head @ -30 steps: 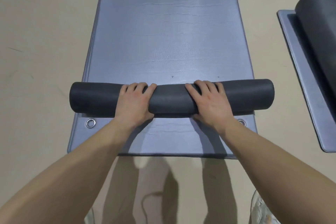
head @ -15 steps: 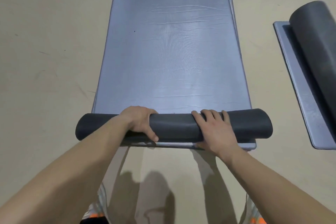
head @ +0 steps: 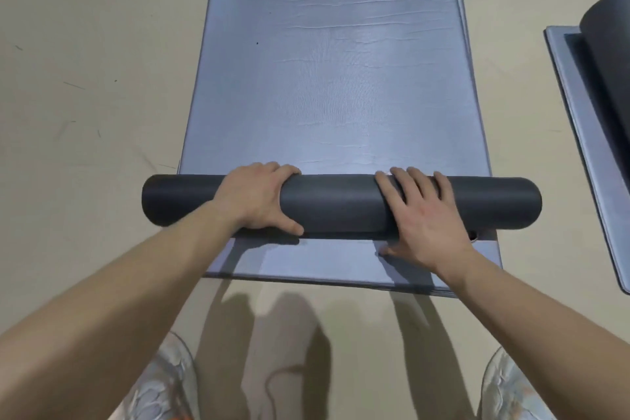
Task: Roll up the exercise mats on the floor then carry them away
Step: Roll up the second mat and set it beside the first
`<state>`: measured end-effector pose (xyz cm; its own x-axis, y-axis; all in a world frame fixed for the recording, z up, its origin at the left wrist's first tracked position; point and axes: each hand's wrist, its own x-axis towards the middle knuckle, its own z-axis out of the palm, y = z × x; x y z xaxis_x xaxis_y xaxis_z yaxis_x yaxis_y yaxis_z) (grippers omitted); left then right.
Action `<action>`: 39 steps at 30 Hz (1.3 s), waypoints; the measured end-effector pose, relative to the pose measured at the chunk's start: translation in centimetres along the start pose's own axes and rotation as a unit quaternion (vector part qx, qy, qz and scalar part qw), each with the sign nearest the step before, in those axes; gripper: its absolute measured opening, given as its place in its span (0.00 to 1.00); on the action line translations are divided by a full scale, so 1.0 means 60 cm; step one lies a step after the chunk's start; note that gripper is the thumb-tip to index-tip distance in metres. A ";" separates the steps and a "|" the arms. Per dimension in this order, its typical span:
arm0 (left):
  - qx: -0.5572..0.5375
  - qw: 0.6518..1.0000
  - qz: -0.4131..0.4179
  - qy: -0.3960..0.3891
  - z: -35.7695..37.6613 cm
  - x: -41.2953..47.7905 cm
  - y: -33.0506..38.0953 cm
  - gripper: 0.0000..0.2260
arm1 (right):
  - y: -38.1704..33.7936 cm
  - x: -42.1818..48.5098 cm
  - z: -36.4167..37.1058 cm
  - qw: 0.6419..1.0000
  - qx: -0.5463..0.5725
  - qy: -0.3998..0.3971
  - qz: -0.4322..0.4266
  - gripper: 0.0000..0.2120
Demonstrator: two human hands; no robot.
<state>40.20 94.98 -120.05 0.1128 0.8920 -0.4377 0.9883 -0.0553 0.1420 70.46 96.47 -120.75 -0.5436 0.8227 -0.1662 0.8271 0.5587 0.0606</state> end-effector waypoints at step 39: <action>-0.013 0.998 -0.045 0.047 0.020 -0.062 0.044 0.47 | 0.010 0.025 -0.061 0.993 0.066 -0.095 0.011 0.60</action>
<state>42.50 90.99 -119.09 0.0121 0.9310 -0.3648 0.9909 0.0377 0.1289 69.60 98.43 -117.34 -0.4993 0.7923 -0.3507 0.8566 0.5123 -0.0621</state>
